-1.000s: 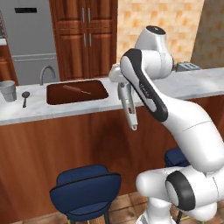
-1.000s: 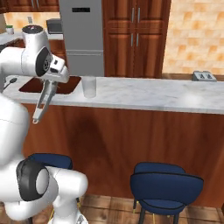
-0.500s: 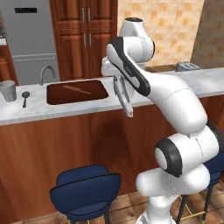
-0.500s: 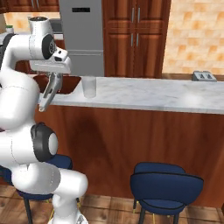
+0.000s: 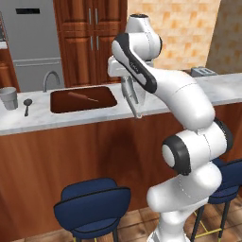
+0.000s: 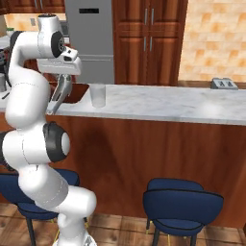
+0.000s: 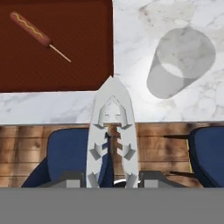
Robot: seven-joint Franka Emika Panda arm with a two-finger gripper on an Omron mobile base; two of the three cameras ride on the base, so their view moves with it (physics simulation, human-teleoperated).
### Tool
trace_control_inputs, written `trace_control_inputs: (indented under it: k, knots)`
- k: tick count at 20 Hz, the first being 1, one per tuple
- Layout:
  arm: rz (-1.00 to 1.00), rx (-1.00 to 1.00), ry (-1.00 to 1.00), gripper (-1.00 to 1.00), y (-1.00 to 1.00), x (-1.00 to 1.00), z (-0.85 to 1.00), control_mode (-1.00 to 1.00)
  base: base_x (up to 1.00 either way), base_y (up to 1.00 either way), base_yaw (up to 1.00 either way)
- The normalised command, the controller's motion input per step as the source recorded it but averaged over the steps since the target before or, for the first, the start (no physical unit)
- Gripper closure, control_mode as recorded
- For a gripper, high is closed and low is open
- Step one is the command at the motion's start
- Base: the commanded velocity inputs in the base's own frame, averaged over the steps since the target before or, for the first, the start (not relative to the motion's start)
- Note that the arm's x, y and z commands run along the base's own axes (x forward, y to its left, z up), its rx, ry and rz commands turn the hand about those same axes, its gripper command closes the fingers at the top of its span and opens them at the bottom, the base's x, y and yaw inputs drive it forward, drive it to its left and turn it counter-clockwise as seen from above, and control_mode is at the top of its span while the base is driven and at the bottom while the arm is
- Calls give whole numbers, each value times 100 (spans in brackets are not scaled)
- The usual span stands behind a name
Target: Take the tongs from the drawer on the right and place them on the dining counter next to the tray containing the hot dog.
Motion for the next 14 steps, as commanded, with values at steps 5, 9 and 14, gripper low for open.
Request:
trace_control_inputs:
  k: [5, 9, 14]
  knots:
    - [0, 0, 0, 100, -18, 58, -1, -100, 0, 0, 0]
    - [-1, 0, 0, 100, -3, 57, -1, -100, 0, 0, 0]
    - [-2, 0, 0, 100, 0, 34, -1, -100, 0, 0, 0]
